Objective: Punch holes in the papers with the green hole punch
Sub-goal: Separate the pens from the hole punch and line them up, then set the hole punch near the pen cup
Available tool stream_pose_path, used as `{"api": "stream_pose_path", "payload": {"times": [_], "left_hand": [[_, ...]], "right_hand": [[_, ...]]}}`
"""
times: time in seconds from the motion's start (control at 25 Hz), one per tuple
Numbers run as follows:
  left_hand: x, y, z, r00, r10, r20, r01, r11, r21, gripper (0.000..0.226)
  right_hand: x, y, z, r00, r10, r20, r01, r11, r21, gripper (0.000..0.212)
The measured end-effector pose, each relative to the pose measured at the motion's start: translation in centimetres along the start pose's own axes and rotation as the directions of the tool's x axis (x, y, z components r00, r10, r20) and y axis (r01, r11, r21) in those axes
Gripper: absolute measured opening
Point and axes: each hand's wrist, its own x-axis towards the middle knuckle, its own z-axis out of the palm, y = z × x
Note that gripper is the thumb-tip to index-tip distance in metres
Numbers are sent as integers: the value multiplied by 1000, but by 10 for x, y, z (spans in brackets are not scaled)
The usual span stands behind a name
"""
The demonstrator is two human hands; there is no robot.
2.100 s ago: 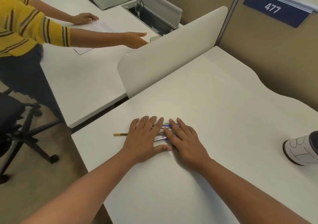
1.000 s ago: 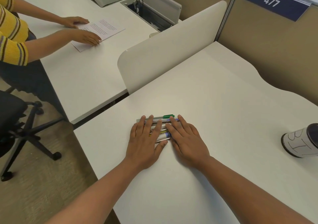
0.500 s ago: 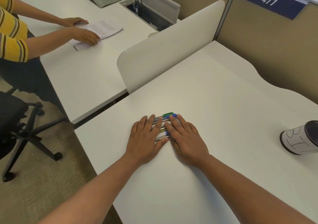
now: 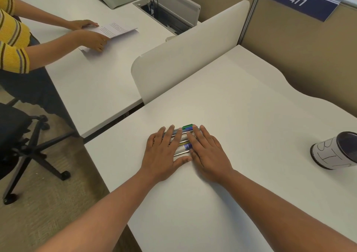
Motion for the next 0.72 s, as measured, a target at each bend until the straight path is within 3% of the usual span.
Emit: {"api": "stream_pose_path", "payload": {"times": [0.16, 0.44, 0.72], "left_hand": [[-4, 11, -20, 1000, 24, 3, -24, 1000, -4, 88], [-27, 75, -47, 981, 192, 9, -192, 981, -34, 84], [-72, 201, -44, 879, 476, 20, -468, 870, -156, 80]], "right_hand": [[-16, -12, -16, 998, 54, -16, -53, 997, 52, 57], [-98, -18, -54, 968, 239, -81, -232, 969, 89, 56], [-247, 2, -88, 860, 493, -128, -481, 869, 118, 54]]}}
